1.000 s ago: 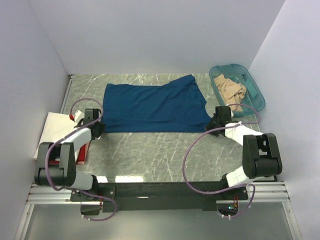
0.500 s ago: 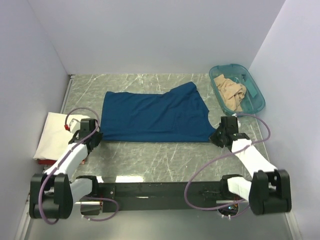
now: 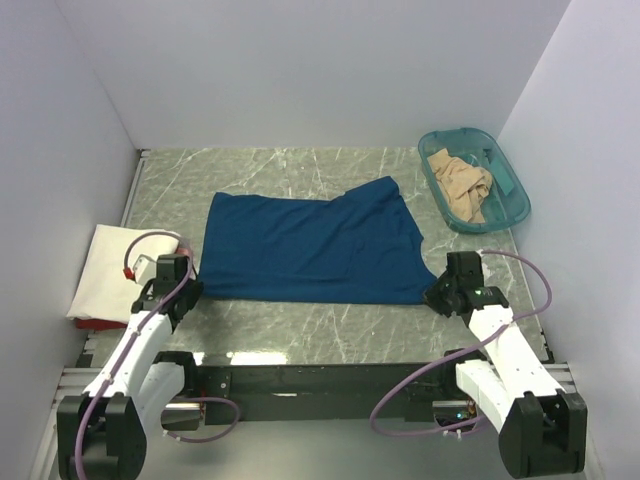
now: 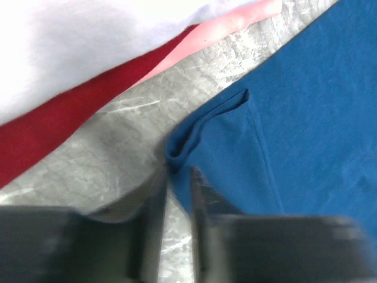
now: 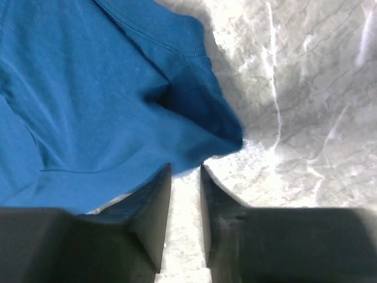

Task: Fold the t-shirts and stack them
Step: Fold the tshirt

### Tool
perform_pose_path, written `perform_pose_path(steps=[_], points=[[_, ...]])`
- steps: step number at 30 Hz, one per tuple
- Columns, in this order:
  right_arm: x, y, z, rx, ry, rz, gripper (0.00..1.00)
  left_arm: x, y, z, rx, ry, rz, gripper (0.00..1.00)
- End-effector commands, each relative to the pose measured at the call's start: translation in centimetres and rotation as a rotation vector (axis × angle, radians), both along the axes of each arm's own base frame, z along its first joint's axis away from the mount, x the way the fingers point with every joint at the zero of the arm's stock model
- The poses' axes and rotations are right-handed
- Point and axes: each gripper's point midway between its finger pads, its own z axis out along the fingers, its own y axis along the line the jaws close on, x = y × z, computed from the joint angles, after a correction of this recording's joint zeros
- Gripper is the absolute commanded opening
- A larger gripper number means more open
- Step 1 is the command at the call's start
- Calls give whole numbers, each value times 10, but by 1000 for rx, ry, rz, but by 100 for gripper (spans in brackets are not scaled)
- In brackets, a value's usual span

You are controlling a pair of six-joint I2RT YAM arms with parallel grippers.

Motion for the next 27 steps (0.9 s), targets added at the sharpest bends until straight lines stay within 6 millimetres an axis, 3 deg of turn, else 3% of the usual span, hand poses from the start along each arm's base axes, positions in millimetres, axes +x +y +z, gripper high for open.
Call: perform_pose_path(steps=[1, 2, 5, 8, 13, 14, 19, 23, 27], points=[[-3, -4, 1, -17, 6, -3, 37, -6, 0, 2, -2, -3, 0, 37], [-2, -5, 4, -24, 9, 1, 51, -4, -1, 8, -2, -23, -13, 45], [3, -5, 9, -31, -11, 21, 59, 1, -1, 27, 6, -75, -21, 55], [16, 7, 22, -7, -89, 96, 59, 10, 1, 47, 22, -126, -18, 56], [45, 31, 59, -56, -232, 202, 59, 33, 6, 60, 50, -126, 10, 51], [55, 36, 76, -66, -273, 210, 59, 40, 7, 57, 55, -95, 22, 50], [83, 75, 88, -85, -264, 301, 52, 58, 5, 42, 115, 22, 74, 45], [96, 99, 85, -83, -262, 348, 50, 74, 0, 28, 141, 91, 77, 42], [103, 118, 67, -105, -214, 394, 50, 83, -1, 20, 150, 114, 92, 41]])
